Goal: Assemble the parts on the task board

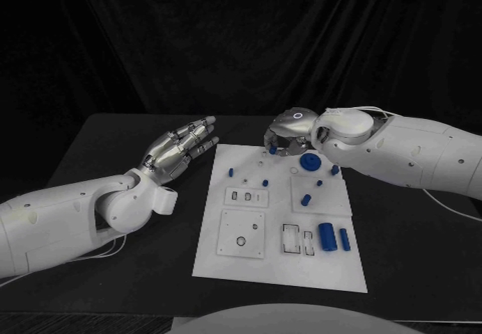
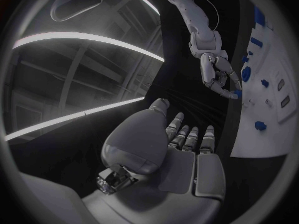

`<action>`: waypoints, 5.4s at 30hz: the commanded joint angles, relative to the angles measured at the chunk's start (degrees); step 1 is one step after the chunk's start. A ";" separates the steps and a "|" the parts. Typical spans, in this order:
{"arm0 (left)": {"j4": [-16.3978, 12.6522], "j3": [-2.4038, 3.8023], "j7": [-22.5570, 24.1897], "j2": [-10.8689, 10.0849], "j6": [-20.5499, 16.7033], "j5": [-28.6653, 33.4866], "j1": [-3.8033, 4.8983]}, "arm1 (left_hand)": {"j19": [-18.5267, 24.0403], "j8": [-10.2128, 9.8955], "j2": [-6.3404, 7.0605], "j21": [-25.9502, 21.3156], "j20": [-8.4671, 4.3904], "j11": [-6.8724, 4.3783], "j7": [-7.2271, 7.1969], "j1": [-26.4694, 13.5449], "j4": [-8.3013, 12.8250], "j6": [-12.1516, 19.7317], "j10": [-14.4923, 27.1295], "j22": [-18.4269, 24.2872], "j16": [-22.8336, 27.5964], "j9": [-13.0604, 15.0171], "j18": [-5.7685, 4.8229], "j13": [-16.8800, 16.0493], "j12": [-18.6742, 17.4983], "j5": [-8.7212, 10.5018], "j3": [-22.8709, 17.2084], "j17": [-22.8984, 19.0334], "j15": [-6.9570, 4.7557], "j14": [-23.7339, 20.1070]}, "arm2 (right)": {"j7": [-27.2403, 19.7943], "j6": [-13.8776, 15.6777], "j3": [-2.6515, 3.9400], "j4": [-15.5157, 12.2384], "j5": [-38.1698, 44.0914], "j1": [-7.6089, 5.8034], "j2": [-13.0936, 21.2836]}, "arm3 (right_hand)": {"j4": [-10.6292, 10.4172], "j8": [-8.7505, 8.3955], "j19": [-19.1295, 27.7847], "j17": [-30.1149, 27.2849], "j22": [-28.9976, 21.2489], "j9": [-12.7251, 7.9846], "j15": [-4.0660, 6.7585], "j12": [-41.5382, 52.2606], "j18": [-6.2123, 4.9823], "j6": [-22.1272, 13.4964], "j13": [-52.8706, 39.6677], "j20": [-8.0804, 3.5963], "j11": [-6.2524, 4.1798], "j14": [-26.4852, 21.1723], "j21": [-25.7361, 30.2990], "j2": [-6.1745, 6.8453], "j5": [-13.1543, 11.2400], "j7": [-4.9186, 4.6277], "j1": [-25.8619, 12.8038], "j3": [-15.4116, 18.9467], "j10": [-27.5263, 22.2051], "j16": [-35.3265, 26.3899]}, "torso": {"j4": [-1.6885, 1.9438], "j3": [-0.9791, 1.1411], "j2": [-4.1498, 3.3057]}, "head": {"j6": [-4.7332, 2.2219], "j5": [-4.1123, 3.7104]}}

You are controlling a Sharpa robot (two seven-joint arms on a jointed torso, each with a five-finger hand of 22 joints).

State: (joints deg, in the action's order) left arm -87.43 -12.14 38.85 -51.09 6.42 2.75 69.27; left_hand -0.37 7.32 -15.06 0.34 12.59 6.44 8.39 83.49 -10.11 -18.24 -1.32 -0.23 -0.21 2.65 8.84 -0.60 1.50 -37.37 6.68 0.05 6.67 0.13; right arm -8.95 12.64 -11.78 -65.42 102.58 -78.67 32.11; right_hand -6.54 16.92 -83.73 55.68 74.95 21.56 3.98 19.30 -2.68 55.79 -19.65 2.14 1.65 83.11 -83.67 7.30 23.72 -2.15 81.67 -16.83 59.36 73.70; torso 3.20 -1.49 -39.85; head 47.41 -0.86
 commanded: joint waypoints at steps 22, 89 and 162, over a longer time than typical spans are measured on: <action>-0.28 0.06 2.69 0.30 1.11 -0.03 0.16 | 0.00 0.48 -0.05 -0.01 0.21 0.31 0.07 0.50 0.48 -0.79 -0.17 -0.04 0.21 0.11 1.00 -0.11 0.26 -0.45 -0.13 -0.05 0.33 -0.13 | -0.54 -0.71 0.03 7.46 -1.41 1.01 -4.92 | 0.03 -0.89 -0.55 0.48 6.87 4.54 -0.32 -0.19 0.28 -1.80 -0.08 0.51 0.25 0.03 -0.39 0.32 -0.46 -0.39 -0.64 -1.07 -0.64 0.57 | 1.09 0.31 -0.49 | -0.16 -1.71; 1.01 0.06 0.46 1.05 2.02 -0.03 0.15 | -0.09 0.66 -0.46 0.06 0.49 0.71 0.43 0.49 0.71 -0.90 -0.10 -0.09 0.21 0.09 1.05 -0.08 0.23 -0.50 -0.74 -0.05 0.53 -0.13 | 3.96 -5.65 0.03 6.40 -1.42 1.90 -4.36 | 1.58 -13.38 5.49 -9.67 1.67 -2.48 -3.05 -8.98 -1.55 -16.68 3.02 3.20 3.29 -6.80 5.75 2.01 -7.39 4.46 -2.65 -2.44 -11.51 -5.78 | 1.07 0.25 -0.31 | 1.31 -2.18; 2.41 0.05 0.86 0.80 3.30 -4.20 0.09 | -0.21 1.78 -0.35 0.15 1.21 1.62 1.14 0.82 2.07 -2.56 -0.54 -0.16 0.21 0.29 1.11 -0.24 0.76 -0.63 -2.34 -0.05 1.23 -0.13 | 13.27 3.60 -0.01 -12.00 -8.09 3.19 18.97 | -10.03 -12.55 -6.27 34.32 15.05 -1.17 1.52 70.70 2.68 -6.93 -70.35 -1.17 -3.95 6.89 -6.33 2.68 -14.33 -0.37 -7.01 8.59 30.64 16.30 | 0.77 0.25 -0.39 | 1.12 -2.21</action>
State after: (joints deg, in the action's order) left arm -84.85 -12.15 38.76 -50.31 8.91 -1.41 69.27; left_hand -0.57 8.93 -15.28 0.34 13.22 7.68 8.60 83.71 -7.97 -20.29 -1.73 -0.29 -0.21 2.87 8.84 -0.75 1.93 -37.66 4.54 0.05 7.49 0.13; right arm 4.05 16.05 -11.81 -77.52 94.47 -75.65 51.11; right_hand -16.29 4.08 -83.83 74.93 74.92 20.45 5.58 89.86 -0.43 48.44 -74.93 0.82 -2.41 83.99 -89.85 9.42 9.51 -2.56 74.44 -8.39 83.96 89.86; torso 4.04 -1.21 -40.16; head 48.48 -3.09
